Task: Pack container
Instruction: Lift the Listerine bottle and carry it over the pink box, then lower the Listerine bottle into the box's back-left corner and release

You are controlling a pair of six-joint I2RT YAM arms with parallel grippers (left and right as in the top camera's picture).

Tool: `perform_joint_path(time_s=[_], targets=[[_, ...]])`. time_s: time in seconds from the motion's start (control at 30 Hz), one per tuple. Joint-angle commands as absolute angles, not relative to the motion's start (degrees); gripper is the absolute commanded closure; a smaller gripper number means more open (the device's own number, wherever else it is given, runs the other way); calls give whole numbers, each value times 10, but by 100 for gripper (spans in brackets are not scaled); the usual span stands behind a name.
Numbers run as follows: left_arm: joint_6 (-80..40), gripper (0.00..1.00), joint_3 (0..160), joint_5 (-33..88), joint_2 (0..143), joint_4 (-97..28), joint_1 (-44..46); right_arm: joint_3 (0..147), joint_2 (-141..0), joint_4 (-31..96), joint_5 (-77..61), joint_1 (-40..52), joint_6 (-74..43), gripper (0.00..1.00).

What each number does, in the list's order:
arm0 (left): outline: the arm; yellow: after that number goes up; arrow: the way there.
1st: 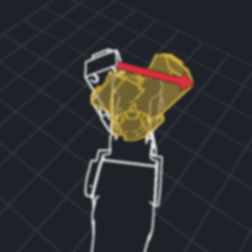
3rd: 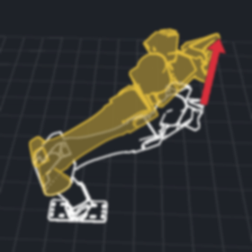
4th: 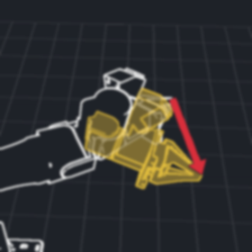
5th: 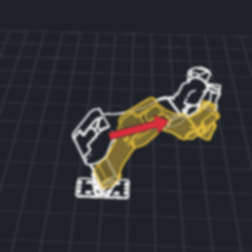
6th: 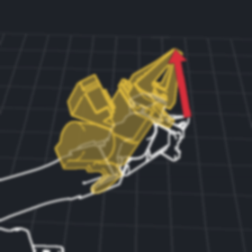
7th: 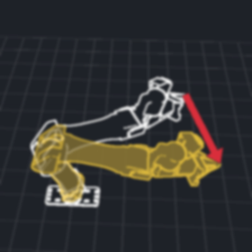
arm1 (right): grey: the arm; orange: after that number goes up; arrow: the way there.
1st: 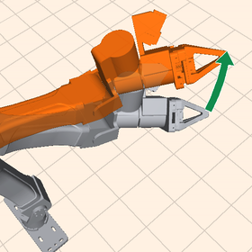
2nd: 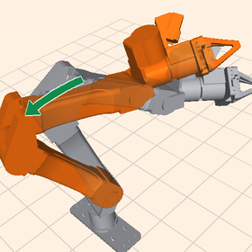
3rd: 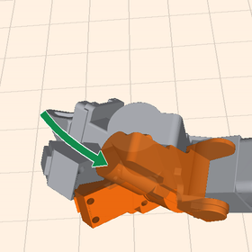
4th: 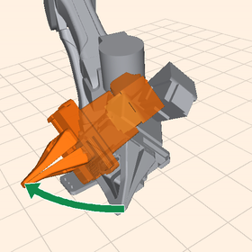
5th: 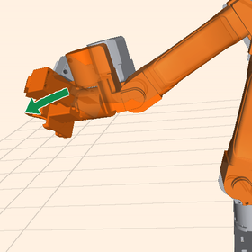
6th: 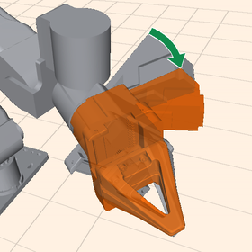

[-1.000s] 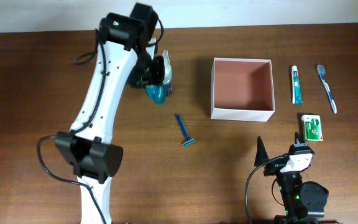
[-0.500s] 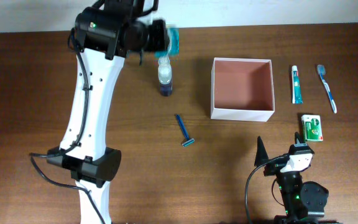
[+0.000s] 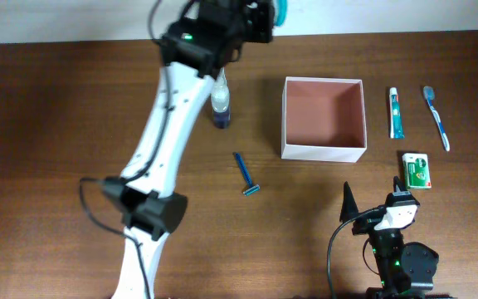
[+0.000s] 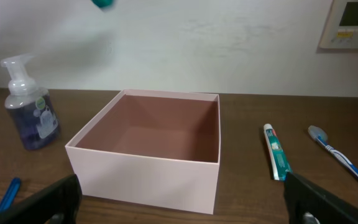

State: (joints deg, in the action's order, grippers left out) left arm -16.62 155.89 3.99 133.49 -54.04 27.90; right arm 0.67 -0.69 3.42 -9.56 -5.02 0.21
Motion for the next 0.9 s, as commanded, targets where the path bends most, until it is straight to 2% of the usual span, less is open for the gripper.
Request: perform_joint_path(time_s=[0.0,0.3,0.47,0.87], targets=[[-118,73,1565,36,1369,-520,310,3,-3,37,-93,-45,2,1],[-110,72,1565,36,1396,-565,343,3,-3,37,-93,-45,2,1],[-110,72,1565,36,1399,-631,356,3,-3,37,-93,-45,2,1],[-106,72,1564,25,1443,-646,381,3,-3,37,-93,-45,2,1]])
